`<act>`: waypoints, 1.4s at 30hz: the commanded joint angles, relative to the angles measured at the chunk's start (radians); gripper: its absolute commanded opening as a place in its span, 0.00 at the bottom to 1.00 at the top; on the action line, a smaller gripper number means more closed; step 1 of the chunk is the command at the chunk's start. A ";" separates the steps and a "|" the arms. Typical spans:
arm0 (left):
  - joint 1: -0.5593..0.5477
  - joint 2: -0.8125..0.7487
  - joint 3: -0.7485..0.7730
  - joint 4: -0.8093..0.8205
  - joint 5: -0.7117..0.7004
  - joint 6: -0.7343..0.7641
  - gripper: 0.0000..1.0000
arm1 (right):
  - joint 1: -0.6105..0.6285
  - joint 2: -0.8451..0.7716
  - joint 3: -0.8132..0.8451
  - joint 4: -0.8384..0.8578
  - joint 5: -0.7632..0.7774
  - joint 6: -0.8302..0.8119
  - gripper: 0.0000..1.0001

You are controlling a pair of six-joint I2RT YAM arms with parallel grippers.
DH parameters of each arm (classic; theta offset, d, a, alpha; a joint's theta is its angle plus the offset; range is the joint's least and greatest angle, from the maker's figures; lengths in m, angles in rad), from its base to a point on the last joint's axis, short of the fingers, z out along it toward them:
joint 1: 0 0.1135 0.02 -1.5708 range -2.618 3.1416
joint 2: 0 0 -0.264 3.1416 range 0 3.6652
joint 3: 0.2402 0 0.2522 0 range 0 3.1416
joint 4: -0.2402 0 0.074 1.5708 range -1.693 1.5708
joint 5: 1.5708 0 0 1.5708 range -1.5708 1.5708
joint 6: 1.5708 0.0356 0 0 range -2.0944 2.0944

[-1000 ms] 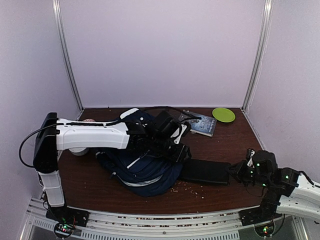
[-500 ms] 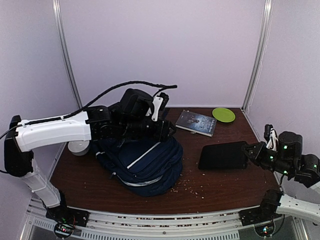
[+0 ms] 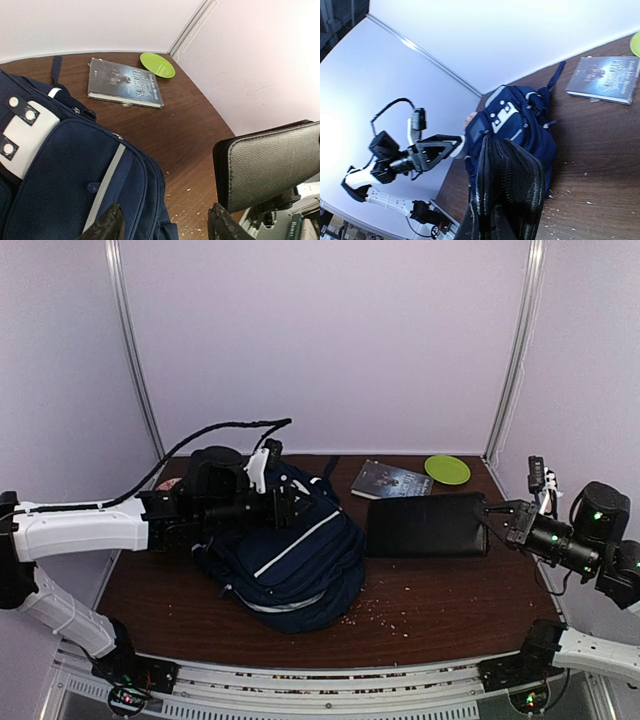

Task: Pack the student bag
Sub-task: Pick up the personal item from the center of the board, then place the personal item in the student bag.

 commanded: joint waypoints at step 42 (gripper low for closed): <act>0.138 -0.078 -0.212 0.753 0.584 -0.404 0.98 | 0.025 0.124 0.022 0.605 -0.335 0.048 0.00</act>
